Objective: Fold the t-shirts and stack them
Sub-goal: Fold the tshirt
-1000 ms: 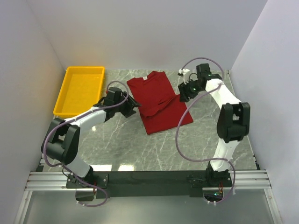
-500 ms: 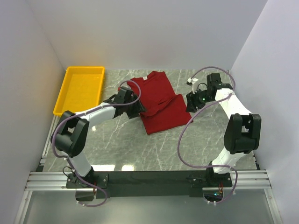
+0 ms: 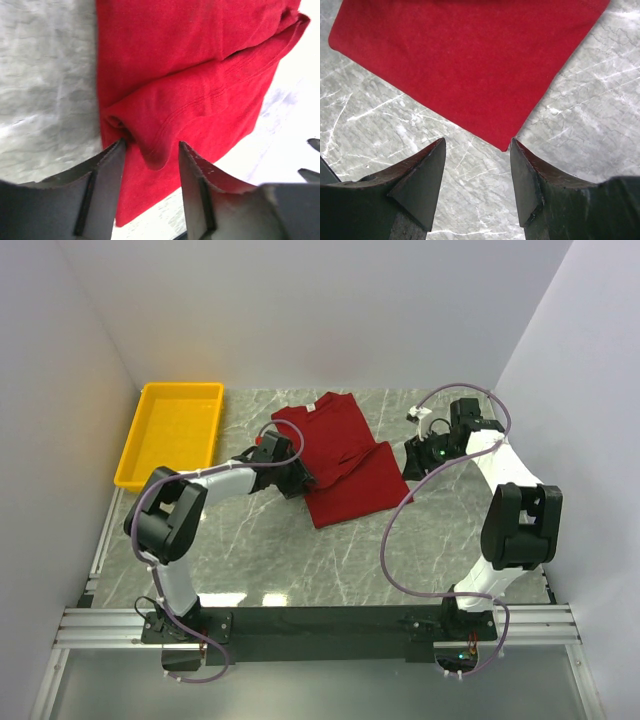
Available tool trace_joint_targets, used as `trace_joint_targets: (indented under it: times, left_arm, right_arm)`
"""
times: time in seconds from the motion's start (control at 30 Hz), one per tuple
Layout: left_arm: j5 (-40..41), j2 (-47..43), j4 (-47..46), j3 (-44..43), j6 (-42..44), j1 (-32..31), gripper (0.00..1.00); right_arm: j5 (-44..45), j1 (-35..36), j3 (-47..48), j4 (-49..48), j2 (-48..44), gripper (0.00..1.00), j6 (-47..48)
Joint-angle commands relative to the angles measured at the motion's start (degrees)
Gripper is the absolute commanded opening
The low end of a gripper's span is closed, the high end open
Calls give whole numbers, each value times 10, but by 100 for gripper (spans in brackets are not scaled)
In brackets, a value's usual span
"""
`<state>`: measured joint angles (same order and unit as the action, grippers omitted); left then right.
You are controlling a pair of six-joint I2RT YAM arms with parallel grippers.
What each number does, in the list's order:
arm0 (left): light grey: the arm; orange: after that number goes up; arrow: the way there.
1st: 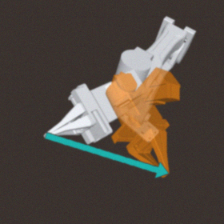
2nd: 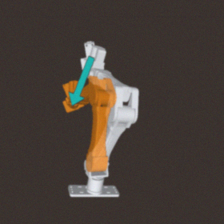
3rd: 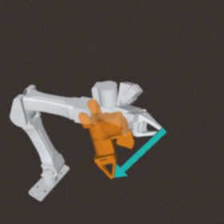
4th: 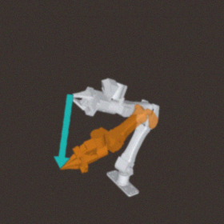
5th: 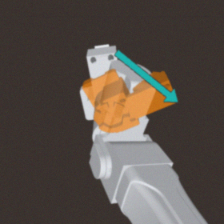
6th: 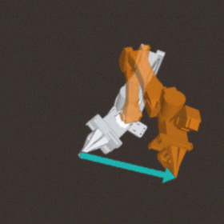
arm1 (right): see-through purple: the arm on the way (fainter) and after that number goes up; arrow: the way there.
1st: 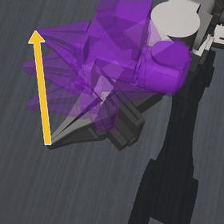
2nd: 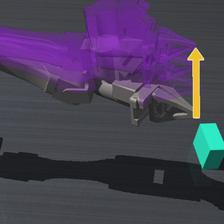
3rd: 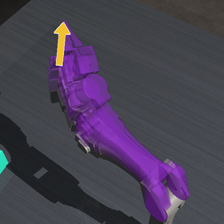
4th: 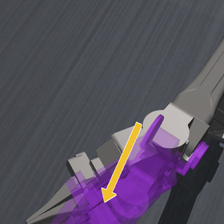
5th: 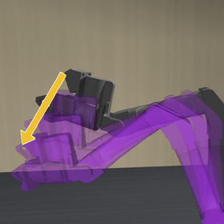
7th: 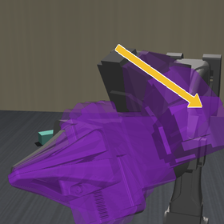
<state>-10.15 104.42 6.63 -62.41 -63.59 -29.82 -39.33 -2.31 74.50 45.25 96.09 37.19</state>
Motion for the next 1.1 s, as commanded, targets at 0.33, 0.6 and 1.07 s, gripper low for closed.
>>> trace_joint_targets:
  times: [0.33,0.6,1.07]
  left_arm:
    - [-34,22,-59,-24,-58,-4,26]
    - [2,-36,13,-17,-29,-2,51]
    - [-21,-26,-4,-15,-43,-6,52]
  right_arm:
    - [-22,-7,-13,12,-33,60,8]
    - [-25,-9,-12,13,-37,59,10]
    - [-27,-10,-12,12,-38,59,6]
